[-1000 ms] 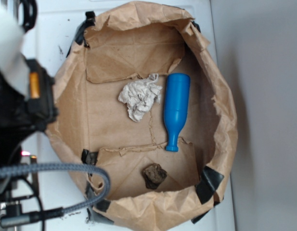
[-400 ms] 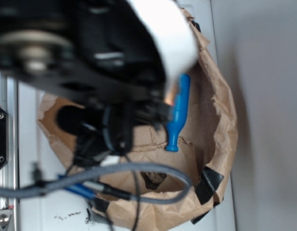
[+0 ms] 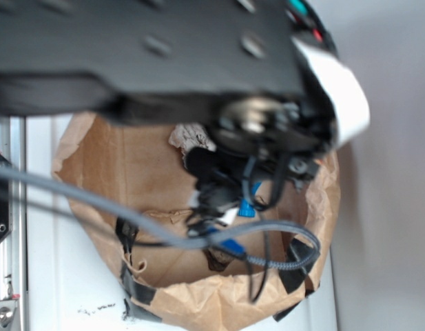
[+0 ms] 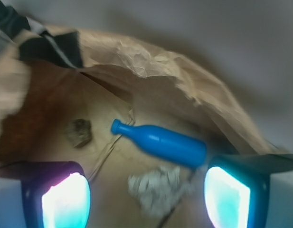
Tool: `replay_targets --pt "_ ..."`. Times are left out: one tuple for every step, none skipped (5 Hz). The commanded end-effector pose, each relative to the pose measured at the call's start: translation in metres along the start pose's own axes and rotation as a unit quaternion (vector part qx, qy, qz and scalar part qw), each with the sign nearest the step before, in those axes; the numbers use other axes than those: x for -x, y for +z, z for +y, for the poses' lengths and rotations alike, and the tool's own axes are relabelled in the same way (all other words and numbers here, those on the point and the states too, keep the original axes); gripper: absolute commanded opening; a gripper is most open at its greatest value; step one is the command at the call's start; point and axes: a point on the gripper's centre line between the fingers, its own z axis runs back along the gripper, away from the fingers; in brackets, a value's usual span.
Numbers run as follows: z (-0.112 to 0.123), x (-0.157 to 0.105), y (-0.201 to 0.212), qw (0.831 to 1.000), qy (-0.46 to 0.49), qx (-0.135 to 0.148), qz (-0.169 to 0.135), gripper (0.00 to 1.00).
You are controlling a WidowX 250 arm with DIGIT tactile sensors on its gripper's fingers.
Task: Grab the rock.
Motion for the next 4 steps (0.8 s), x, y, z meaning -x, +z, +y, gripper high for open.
replay_targets --pt "-0.074 0.006 -0.034 0.99 -0.14 0.02 -0.019 1.0" --pt "-0.097 0.003 -0.032 0.984 -0.174 0.033 -0.033 1.0" --pt "-0.097 0.003 -0.032 0.984 -0.174 0.033 -0.033 1.0" --pt "-0.097 0.003 -0.032 0.984 -0.174 0.033 -0.033 1.0"
